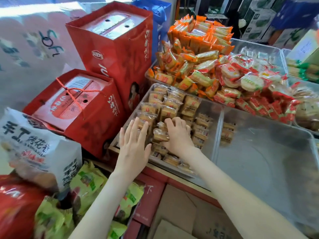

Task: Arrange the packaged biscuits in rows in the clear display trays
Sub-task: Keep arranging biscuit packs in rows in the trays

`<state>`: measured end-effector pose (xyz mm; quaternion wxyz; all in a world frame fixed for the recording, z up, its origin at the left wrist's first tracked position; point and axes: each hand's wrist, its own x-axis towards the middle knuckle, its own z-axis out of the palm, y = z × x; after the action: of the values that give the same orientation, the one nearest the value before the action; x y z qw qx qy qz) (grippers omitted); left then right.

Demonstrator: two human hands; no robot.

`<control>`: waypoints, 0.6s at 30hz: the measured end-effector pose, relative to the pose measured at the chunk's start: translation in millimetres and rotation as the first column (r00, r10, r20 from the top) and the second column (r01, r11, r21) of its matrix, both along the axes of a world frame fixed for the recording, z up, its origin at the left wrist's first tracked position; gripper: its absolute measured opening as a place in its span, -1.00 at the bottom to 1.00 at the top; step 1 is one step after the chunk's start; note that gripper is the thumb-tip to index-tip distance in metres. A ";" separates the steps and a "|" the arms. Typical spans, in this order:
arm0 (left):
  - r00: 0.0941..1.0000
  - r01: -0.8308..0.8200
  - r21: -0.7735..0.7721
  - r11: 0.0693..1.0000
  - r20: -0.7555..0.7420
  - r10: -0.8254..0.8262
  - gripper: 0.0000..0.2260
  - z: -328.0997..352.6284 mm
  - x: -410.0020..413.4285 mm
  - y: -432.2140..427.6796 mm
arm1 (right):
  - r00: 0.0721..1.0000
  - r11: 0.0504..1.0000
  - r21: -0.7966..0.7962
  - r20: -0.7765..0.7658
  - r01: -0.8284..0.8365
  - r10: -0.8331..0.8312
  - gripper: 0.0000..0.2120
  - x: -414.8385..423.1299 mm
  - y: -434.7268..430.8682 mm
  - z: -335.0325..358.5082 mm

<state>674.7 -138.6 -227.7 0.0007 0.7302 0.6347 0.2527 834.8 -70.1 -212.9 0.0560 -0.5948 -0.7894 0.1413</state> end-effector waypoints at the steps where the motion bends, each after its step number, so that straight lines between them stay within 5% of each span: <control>1: 0.999 0.015 -0.012 1.000 0.032 -0.015 -0.32 1.7 -0.8 -1.2 | 0.998 0.999 -0.042 -0.065 0.002 -0.005 -0.36 2.5 -2.8 5.0; 6: 0.894 0.210 -0.214 0.954 0.438 -0.098 -0.48 56.5 12.1 -16.5 | 0.865 0.978 -0.208 -0.495 -0.025 -0.083 -0.41 48.8 -35.8 76.7; 9: 0.625 0.549 -0.376 0.747 0.778 -0.068 -0.54 103.7 29.4 -39.1 | 0.767 0.903 -0.395 -0.628 -0.171 -0.129 -0.42 84.1 -76.1 127.6; 12: 0.358 0.763 -0.325 0.559 0.932 0.053 -0.57 126.3 49.1 -60.8 | 0.622 0.856 -0.451 -0.754 -0.254 -0.213 -0.42 106.6 -114.7 151.4; 15: 0.295 0.721 -0.323 0.613 0.944 0.150 -0.63 130.4 71.5 -79.3 | 0.455 0.901 -0.432 -0.809 -0.032 -0.372 -0.45 112.9 -146.8 147.1; 18: 0.233 0.632 -0.366 0.683 0.930 0.283 -0.56 125.4 93.3 -101.3 | 0.424 0.867 -0.382 -0.760 0.321 -0.492 -0.74 102.4 -178.4 139.4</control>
<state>768.0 -239.9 -102.4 0.6927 0.4298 0.4396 0.3771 937.2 -248.5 -73.5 0.4060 -0.6278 -0.4788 0.4603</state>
